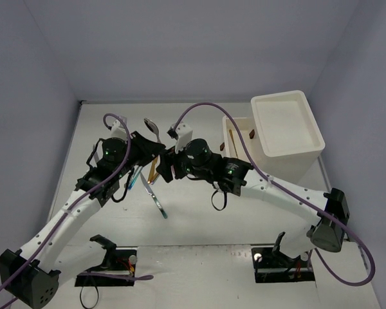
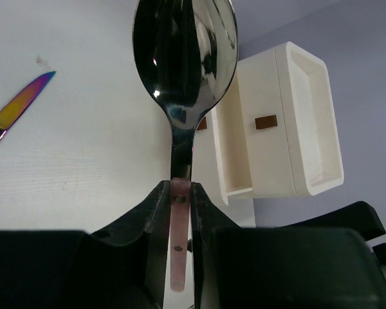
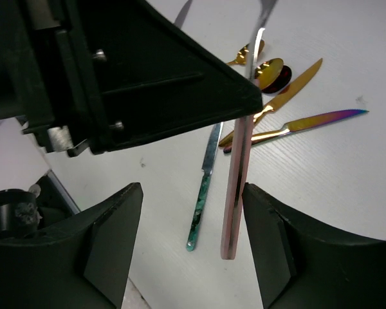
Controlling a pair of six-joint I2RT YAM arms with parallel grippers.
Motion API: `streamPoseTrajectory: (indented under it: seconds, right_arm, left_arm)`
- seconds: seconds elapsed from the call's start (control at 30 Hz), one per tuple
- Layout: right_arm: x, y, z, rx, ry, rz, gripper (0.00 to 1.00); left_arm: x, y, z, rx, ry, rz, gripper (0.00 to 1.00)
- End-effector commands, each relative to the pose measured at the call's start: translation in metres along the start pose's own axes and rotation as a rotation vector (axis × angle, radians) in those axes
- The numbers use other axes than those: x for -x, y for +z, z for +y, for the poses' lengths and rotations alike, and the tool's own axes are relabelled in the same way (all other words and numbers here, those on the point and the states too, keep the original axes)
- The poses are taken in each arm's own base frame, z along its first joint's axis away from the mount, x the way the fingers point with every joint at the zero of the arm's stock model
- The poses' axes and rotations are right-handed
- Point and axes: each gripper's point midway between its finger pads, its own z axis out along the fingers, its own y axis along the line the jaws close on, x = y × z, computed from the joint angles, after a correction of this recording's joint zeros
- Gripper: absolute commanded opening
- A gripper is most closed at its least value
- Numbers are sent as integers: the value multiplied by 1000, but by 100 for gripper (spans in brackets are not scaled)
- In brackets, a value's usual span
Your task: Sort the eating utensils into containers
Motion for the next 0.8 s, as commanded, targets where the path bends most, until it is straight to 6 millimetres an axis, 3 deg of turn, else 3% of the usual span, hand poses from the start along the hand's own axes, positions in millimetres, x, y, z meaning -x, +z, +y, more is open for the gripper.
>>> streamPoseTrajectory:
  seconds: [0.0,0.33,0.63,0.77]
  right_arm:
    - [41,5,1,-47,22,-133,59]
    - [44,4,-7,-106,-2,-153,53]
    - [38,12,-10,-119,-10,-135,6]
    - [37,8,-16,-149,-13,-143,0]
  left_arm:
    - [25,-12,-44,-146,-32,-101,0]
    - [19,-16,-32,-107,24,-97,0]
    - [10,-15,-36,-122,60,-66,0]
    - [5,-15,-27,-87,92,-44,0]
